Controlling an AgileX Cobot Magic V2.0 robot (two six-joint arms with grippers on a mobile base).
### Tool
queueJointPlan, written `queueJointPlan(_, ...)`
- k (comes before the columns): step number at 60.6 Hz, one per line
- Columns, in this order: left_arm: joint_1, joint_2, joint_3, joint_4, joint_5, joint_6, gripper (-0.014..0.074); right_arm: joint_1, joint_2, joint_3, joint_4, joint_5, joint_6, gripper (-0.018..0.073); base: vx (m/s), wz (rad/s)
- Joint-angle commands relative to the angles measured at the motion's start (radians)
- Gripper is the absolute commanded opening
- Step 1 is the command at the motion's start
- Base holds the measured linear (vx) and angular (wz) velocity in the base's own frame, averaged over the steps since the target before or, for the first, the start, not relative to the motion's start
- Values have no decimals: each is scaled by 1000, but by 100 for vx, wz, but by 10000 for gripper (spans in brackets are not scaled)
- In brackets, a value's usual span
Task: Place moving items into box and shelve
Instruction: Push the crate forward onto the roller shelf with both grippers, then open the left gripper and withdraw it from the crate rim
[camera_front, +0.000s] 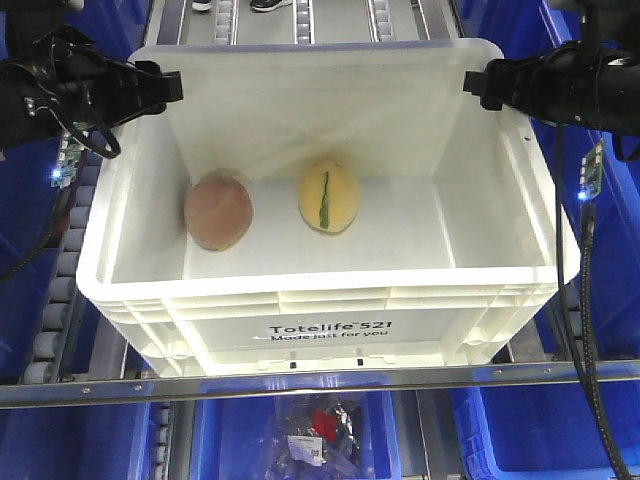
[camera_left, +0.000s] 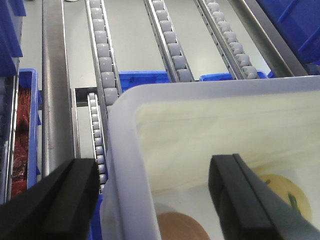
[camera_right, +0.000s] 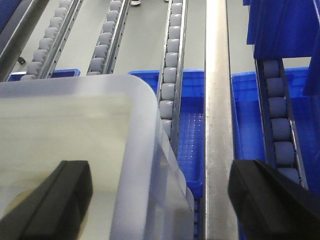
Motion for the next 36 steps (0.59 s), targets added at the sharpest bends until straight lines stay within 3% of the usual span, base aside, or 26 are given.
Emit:
queueJointPlan(1, -5, -38, -35, -3, -80, -4, 532, 3, -40, -34, 12, -53, 0, 535, 0, 0)
queueJointPlan(24, -5, -62, -28, -1, -29, -4, 469, 3, -40, -34, 12, -52, 0, 370, 0, 0)
queueJointPlan(36, -29, -213, 139, 56, -106, -9, 447, 3, -40, -34, 12, -51, 0, 307, 0, 0)
